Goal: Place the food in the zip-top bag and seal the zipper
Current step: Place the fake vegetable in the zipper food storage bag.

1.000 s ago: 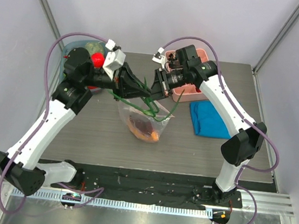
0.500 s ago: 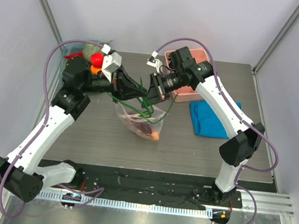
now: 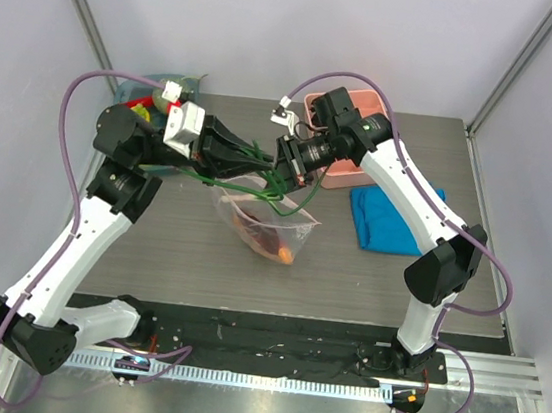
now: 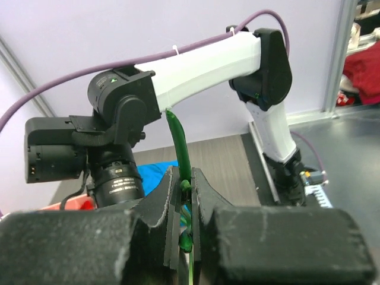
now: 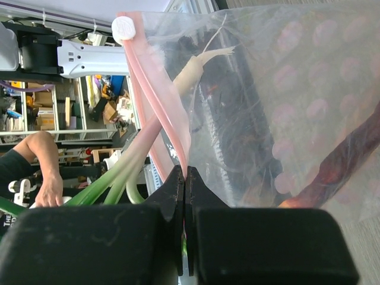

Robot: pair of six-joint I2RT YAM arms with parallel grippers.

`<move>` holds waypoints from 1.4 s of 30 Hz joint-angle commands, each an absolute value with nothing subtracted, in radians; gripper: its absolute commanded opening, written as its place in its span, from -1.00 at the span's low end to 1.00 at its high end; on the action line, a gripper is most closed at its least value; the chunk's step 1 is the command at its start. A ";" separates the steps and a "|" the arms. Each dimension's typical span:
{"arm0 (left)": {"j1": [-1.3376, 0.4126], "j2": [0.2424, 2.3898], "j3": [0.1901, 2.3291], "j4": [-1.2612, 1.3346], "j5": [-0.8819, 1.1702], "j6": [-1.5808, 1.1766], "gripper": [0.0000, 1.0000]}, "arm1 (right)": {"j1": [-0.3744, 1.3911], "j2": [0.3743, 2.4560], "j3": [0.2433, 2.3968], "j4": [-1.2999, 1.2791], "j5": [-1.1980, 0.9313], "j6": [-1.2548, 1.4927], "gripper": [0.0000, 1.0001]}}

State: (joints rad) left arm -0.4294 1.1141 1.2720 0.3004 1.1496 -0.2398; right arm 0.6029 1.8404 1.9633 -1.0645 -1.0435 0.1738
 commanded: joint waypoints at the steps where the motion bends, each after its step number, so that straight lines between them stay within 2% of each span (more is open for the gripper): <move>1: -0.428 1.086 1.327 0.133 1.186 0.075 -1.00 | 0.609 1.830 1.979 -1.054 -1.095 0.176 -0.98; 7: -0.426 1.118 1.417 -0.389 1.238 0.454 -1.00 | 0.611 1.822 1.979 -1.048 -1.106 0.193 -0.98; 10: -0.429 1.150 1.425 -0.413 1.217 0.442 -1.00 | 0.612 1.827 1.990 -1.039 -1.109 0.209 -0.98; 14: -0.465 1.204 1.439 -0.475 1.091 0.423 -1.00 | 0.621 1.832 2.000 -1.032 -1.114 0.224 -0.98; 18: -0.524 1.265 1.502 -0.671 0.994 0.546 -1.00 | 0.626 1.835 2.011 -1.016 -1.109 0.250 -0.98; 30: -0.705 1.342 1.522 -0.897 0.703 0.716 -1.00 | 0.627 1.842 2.028 -0.988 -1.129 0.305 -0.98; 37: -0.709 1.338 1.543 -0.983 0.604 0.816 -1.00 | 0.617 1.819 1.990 -1.026 -1.022 0.318 -0.98; 42: -0.719 1.437 1.635 -1.210 0.522 0.922 -1.00 | 0.615 1.813 1.997 -1.031 -0.992 0.340 -0.98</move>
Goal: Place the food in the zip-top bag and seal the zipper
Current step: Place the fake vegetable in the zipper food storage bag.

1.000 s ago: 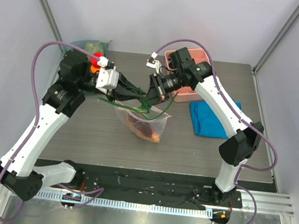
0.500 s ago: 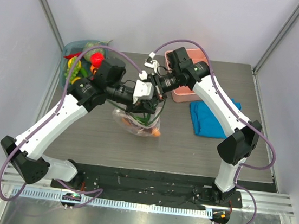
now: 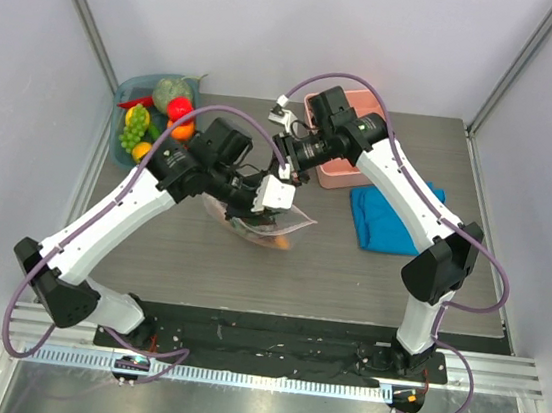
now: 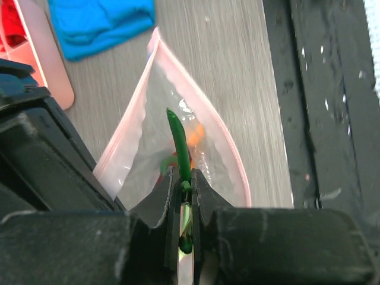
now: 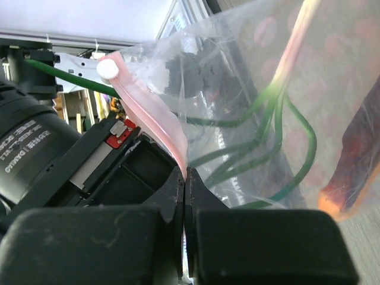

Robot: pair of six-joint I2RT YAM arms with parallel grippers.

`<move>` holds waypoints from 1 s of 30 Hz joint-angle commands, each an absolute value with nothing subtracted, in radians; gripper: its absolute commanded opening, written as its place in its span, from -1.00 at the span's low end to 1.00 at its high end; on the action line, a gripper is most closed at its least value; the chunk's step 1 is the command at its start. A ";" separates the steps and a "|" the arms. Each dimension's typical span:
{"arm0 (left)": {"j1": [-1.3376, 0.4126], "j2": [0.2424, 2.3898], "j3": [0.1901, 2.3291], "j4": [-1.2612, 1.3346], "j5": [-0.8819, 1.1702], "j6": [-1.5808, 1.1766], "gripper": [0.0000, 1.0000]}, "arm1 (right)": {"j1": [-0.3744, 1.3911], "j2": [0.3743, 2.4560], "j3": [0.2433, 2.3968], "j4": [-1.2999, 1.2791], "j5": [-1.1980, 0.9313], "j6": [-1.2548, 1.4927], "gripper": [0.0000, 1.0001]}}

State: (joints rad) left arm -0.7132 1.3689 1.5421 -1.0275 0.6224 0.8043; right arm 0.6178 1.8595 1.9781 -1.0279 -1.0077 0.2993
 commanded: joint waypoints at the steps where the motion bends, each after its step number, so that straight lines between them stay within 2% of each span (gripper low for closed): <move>1: -0.719 1.459 1.644 -1.225 0.500 0.919 -1.00 | 0.614 1.816 1.999 -1.026 -0.992 0.344 -0.98; 9: -0.753 1.517 1.608 -1.145 0.420 0.873 -0.89 | 0.615 1.825 1.982 -0.986 -1.005 0.402 -0.98; 16: -0.834 1.542 1.555 -1.097 0.232 0.865 -0.86 | 0.615 1.844 1.970 -0.960 -1.022 0.451 -0.98; 19: -0.839 1.508 1.577 -1.115 0.265 0.853 -0.44 | 0.615 1.856 1.994 -0.957 -1.016 0.454 -0.98; 20: -0.839 1.491 1.598 -1.117 0.315 0.836 -0.13 | 0.617 1.861 2.002 -0.957 -1.009 0.453 -0.98; 21: -0.836 1.474 1.609 -1.121 0.343 0.825 0.00 | 0.612 1.864 2.009 -0.957 -1.002 0.454 -0.98; 22: -0.836 1.438 1.630 -1.114 0.371 0.810 0.22 | 0.609 1.867 2.020 -0.957 -0.985 0.454 -0.98; 25: -0.819 1.388 1.679 -1.086 0.440 0.737 0.53 | 0.604 1.870 2.039 -0.956 -0.962 0.453 -0.98; 30: -0.747 1.359 1.795 -1.058 0.534 0.592 0.70 | 0.601 1.870 2.068 -0.940 -0.940 0.466 -0.98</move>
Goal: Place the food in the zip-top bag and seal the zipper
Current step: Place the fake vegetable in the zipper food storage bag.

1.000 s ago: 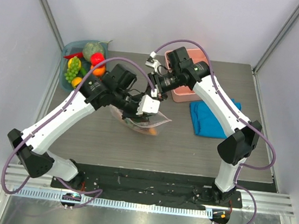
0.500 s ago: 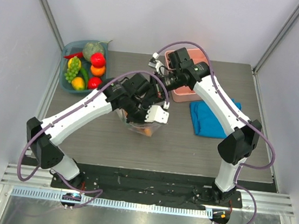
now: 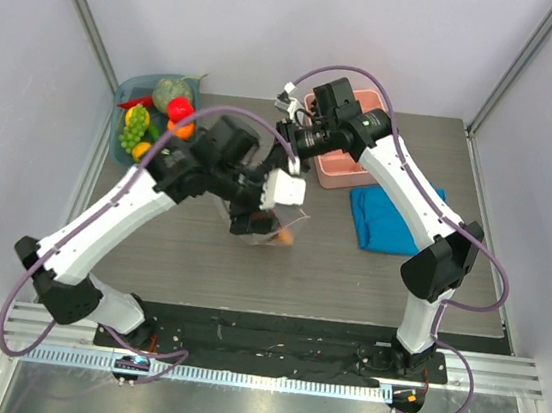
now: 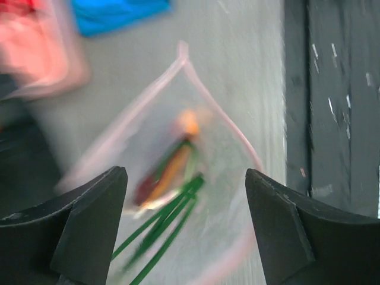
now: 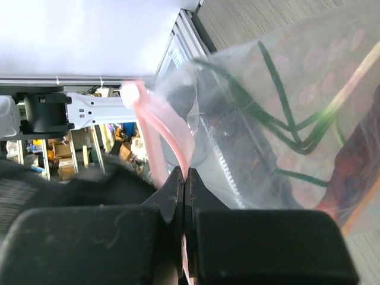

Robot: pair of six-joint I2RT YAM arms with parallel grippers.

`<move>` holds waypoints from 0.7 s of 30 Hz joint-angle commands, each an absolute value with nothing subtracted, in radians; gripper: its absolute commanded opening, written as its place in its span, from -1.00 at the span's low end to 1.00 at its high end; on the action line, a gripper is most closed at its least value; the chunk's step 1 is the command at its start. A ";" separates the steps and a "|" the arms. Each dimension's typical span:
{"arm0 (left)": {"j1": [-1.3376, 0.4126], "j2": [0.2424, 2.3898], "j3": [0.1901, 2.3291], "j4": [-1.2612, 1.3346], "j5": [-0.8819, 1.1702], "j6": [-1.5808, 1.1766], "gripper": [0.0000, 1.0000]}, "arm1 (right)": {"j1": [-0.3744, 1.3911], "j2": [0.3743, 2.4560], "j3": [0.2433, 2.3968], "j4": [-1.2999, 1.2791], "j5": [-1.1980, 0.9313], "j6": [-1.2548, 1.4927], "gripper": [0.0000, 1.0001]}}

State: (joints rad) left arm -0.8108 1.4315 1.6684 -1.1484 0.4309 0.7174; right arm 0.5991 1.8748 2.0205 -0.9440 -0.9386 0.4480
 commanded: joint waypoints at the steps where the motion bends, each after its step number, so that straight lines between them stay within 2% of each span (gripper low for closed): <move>1: -0.705 1.355 1.822 -1.060 0.569 0.578 0.73 | 0.601 1.871 2.078 -0.939 -0.942 0.466 -0.98; 7: -0.548 1.298 1.812 -0.976 0.760 0.456 0.73 | 0.586 1.868 2.100 -0.931 -0.910 0.465 -0.98; 11: -0.316 1.281 1.720 -0.676 0.888 0.038 0.68 | 0.545 1.829 2.108 -0.934 -0.824 0.465 -0.98; 13: -0.187 1.272 1.625 -0.483 0.876 -0.168 0.68 | 0.522 1.792 2.097 -0.937 -0.767 0.457 -0.99; 21: -0.005 1.416 1.609 -0.463 0.605 -0.270 0.68 | 0.517 1.707 2.128 -0.989 -0.585 0.408 -0.99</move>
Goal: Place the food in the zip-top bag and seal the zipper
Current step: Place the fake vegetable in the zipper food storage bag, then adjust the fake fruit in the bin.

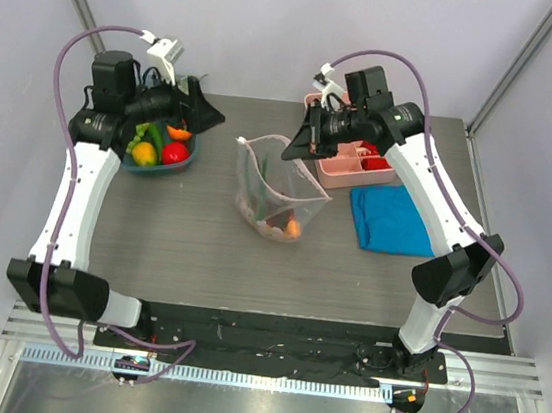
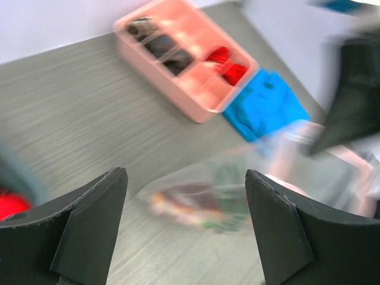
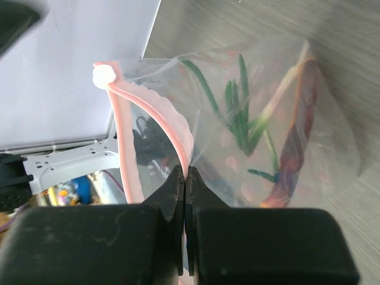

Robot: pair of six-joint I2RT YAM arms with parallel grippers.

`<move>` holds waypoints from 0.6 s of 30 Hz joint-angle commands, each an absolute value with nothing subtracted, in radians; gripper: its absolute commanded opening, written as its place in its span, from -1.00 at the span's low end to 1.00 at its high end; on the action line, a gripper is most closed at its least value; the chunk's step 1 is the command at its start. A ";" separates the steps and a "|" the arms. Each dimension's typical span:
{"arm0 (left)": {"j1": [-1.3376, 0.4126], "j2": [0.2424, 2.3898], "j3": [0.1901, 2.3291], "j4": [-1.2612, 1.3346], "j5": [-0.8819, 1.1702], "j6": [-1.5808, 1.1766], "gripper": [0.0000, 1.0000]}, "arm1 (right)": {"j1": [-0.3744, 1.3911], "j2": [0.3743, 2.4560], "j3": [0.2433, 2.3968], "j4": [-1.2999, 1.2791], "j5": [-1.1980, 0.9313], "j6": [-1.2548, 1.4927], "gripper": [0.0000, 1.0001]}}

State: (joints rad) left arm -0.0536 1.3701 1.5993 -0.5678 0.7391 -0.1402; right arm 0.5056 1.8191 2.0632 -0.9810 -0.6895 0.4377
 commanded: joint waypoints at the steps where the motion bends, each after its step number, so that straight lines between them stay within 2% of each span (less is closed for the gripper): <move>1: 0.041 1.433 1.617 -0.471 0.563 -0.256 0.68 | 0.518 1.701 2.129 -0.991 -0.556 0.408 -0.99; 6: 0.089 1.581 1.709 -0.537 0.382 -0.173 0.74 | 0.532 1.718 2.117 -0.996 -0.430 0.452 -0.99; 10: 0.132 1.712 1.792 -0.511 0.325 -0.181 0.78 | 0.537 1.814 2.146 -0.988 -0.353 0.518 -0.99; 14: 0.132 1.863 1.880 -0.420 0.273 -0.144 0.90 | 0.535 1.934 2.233 -0.948 -0.374 0.523 -0.99; 18: 0.132 2.092 2.075 -0.390 0.183 -0.132 0.92 | 0.537 1.997 2.269 -0.940 -0.379 0.526 -0.99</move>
State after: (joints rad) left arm 0.1314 1.9430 1.9163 -0.4889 0.2855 -0.1680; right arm 0.5304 1.9778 2.2196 -0.9871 -0.3973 0.5053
